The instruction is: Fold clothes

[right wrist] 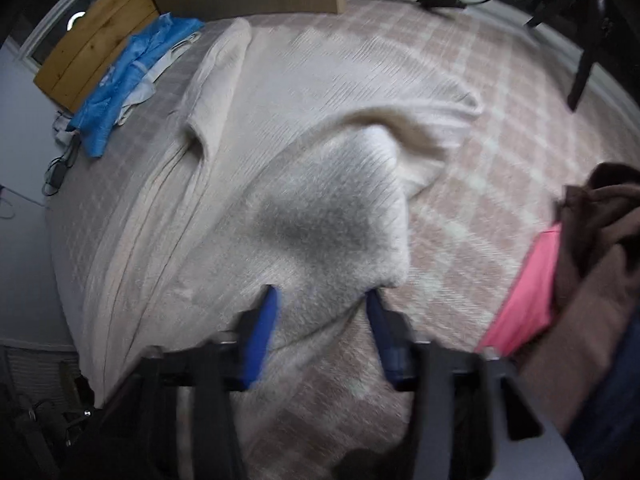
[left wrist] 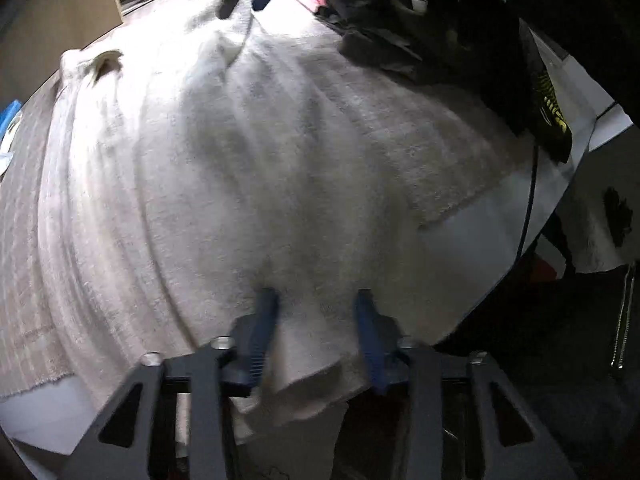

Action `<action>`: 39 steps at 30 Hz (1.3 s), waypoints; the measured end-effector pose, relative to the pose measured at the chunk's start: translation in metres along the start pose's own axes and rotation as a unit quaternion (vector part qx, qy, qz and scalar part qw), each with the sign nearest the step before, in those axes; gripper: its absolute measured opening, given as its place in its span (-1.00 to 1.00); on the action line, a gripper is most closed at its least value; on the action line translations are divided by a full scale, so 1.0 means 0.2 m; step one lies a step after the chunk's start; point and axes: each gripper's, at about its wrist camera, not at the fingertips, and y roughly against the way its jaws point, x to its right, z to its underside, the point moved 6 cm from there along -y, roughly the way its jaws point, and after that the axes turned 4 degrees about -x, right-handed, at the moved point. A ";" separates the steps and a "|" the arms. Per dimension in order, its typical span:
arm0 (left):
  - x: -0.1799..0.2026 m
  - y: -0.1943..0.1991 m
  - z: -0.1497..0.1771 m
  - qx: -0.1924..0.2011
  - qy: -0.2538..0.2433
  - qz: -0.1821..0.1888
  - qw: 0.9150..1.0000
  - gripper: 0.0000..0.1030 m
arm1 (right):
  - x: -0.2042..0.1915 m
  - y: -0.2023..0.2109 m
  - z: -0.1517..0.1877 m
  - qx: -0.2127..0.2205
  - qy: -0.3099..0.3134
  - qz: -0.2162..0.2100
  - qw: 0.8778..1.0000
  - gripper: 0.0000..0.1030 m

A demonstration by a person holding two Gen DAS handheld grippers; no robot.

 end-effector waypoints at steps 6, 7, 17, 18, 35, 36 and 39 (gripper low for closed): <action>-0.14 0.12 0.01 0.021 0.079 0.095 0.992 -0.94 | 0.05 0.05 0.00 0.001 -0.001 -0.016 1.000 -0.83; -0.13 0.16 0.01 0.031 0.081 0.101 0.991 -0.94 | 0.05 0.05 0.00 0.002 -0.002 -0.016 1.000 -0.83; 0.24 0.14 -0.08 0.016 0.007 0.141 0.990 -0.93 | 0.09 0.03 0.00 -0.007 0.002 0.004 1.000 -0.84; 0.25 0.11 -0.08 0.008 0.010 0.144 0.989 -0.86 | 0.09 0.00 0.01 -0.017 0.013 0.022 1.000 -0.83; 0.05 0.06 -0.06 0.044 0.113 0.092 0.988 -0.90 | 0.20 0.19 -0.12 0.027 -0.018 0.017 0.999 -0.20; 0.05 0.07 -0.06 0.046 0.112 0.093 0.988 -0.93 | 0.23 0.21 -0.14 0.035 -0.026 0.013 0.999 -0.20; 0.04 0.12 -0.04 0.051 0.112 0.087 0.989 -0.93 | 0.29 0.27 -0.21 0.061 -0.050 0.001 0.997 -0.20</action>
